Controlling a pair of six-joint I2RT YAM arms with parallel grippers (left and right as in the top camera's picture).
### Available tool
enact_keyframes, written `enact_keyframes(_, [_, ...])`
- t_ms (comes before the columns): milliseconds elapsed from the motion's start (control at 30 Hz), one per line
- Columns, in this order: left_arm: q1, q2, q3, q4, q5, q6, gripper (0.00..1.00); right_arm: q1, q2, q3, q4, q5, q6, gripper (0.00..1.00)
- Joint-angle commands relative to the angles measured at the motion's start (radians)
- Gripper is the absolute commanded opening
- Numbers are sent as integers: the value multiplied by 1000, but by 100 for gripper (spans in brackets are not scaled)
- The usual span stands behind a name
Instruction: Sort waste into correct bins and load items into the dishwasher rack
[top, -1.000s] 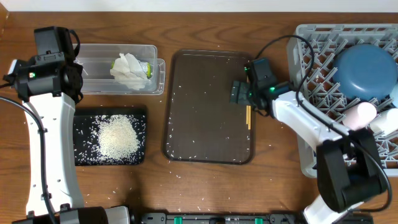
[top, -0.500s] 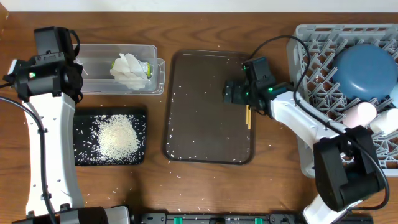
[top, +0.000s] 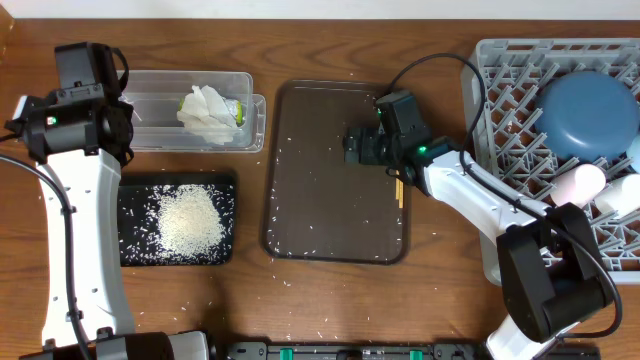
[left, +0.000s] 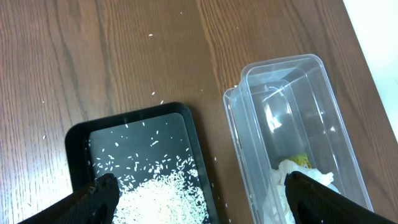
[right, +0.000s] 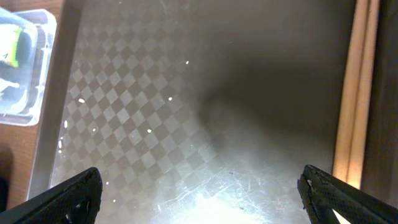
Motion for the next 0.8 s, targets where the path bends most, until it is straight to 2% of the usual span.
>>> enact_keyframes(0, [3,5,0,-3,-24,9,88,1,9,1,-10,35,15,99])
enact_keyframes(500, [3,5,0,-3,-24,9,88,14,8,1,-39,6,15,99])
enact_keyframes(767, [3,5,0,-3,-24,9,88,14,8,1,-62,62,32,99])
